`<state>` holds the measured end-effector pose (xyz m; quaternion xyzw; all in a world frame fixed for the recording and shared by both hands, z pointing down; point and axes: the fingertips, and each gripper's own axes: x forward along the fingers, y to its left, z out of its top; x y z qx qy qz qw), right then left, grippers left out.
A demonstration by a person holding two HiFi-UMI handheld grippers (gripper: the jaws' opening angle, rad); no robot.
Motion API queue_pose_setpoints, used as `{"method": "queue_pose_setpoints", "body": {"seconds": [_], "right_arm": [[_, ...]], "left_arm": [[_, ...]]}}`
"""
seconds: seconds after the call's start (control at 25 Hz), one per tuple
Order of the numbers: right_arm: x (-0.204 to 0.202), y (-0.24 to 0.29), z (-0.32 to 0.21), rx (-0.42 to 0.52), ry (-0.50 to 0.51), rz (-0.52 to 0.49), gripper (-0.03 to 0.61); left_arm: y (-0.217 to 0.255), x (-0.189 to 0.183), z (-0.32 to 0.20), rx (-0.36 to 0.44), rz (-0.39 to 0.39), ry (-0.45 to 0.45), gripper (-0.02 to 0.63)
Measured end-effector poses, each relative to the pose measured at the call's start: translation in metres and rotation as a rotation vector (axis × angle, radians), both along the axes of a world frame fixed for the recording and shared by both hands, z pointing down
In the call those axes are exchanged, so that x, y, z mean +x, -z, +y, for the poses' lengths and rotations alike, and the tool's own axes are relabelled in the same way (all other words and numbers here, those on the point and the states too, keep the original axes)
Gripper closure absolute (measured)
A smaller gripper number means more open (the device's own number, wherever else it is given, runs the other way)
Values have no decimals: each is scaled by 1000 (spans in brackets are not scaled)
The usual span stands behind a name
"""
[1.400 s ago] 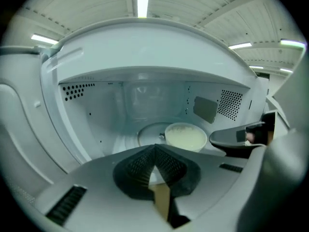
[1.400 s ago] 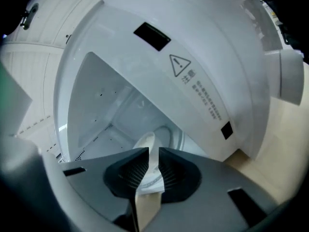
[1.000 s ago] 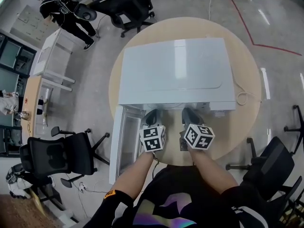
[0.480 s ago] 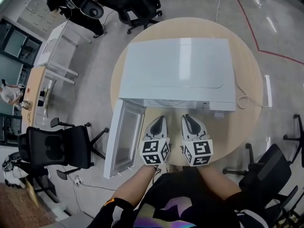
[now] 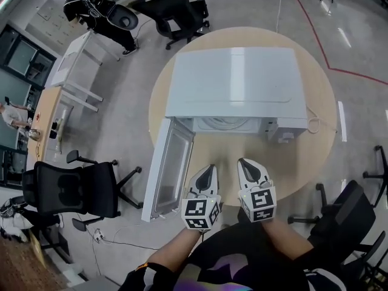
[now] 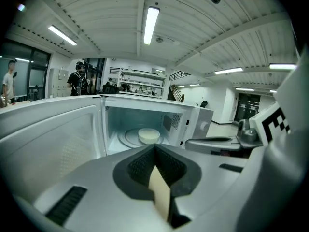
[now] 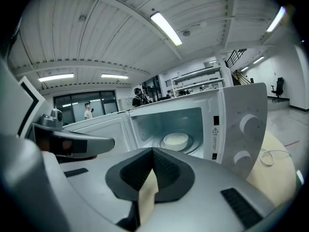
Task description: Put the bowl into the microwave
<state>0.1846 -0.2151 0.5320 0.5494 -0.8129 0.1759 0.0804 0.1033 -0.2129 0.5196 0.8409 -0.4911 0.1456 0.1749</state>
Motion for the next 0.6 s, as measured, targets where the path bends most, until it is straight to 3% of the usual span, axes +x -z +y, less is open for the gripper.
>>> {"method": "queue_pose_setpoints", "body": {"seconds": [0.16, 0.6], "right_arm": [[-26, 11, 38, -5, 1, -8, 560], [-84, 42, 155, 33, -27, 33, 561]], "left_arm": [[0, -22, 31, -3, -18, -15, 568], [23, -78, 146, 32, 32, -51, 568]]}}
